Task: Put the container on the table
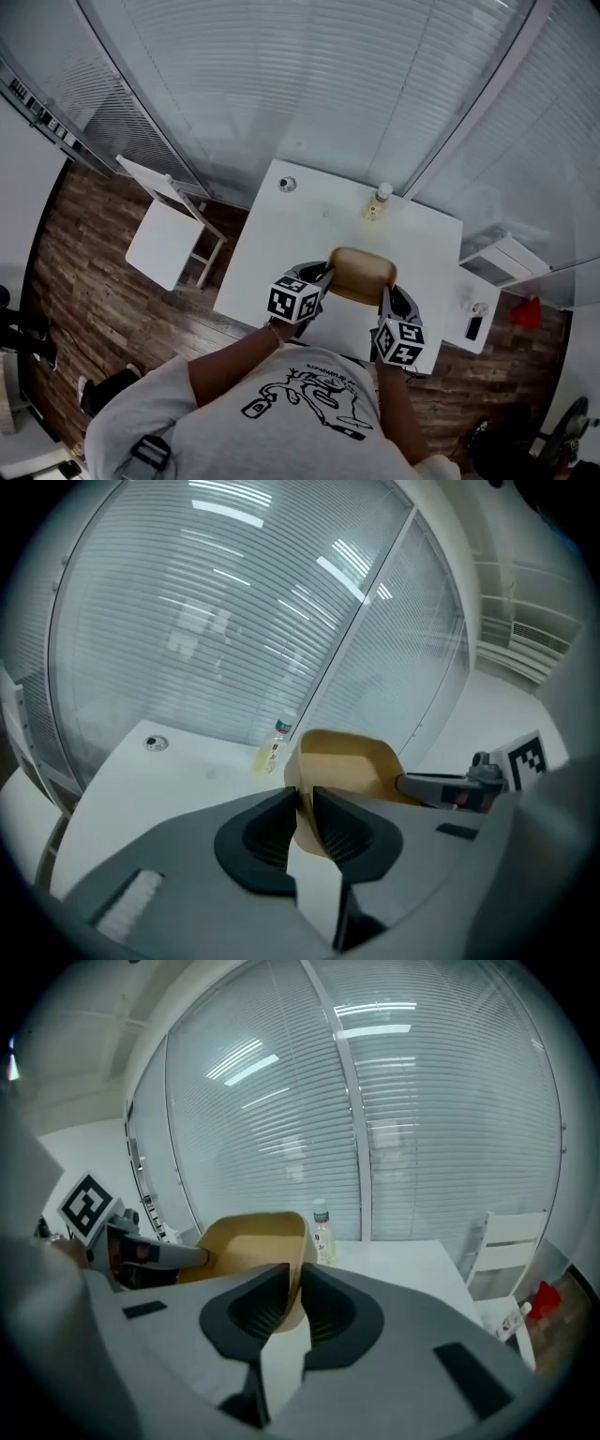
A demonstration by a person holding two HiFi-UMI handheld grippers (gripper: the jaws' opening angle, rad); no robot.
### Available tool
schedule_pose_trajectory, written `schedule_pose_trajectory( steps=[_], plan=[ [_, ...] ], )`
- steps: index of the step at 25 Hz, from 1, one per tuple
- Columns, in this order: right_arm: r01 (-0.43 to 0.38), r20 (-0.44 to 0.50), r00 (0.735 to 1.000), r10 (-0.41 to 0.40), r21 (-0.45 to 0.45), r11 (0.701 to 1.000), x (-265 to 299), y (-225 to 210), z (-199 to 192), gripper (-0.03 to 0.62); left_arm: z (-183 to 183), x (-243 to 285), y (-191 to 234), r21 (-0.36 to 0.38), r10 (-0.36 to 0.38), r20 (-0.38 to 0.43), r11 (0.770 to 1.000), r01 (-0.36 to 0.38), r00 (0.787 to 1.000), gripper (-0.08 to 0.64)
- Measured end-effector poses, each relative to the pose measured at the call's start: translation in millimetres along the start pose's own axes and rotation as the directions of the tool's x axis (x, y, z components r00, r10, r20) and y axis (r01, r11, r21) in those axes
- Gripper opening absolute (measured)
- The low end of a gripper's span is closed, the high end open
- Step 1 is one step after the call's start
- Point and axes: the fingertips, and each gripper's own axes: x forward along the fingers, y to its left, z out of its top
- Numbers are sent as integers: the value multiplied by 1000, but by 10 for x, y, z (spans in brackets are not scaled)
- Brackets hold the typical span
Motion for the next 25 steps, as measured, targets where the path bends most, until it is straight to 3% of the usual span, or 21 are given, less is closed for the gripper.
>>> schedule_pose_trajectory(
  steps=[11, 25],
  plan=[
    [11, -134, 991, -15, -30, 999, 507, -205, -687, 35, -566, 451, 352, -32, 46, -131, 998, -51, 990, 54],
    [19, -296, 955, -17, 6, 1000, 918, -434, -1436, 35, -1214, 898, 638, -55, 67, -270, 995, -85, 960, 54]
  ],
)
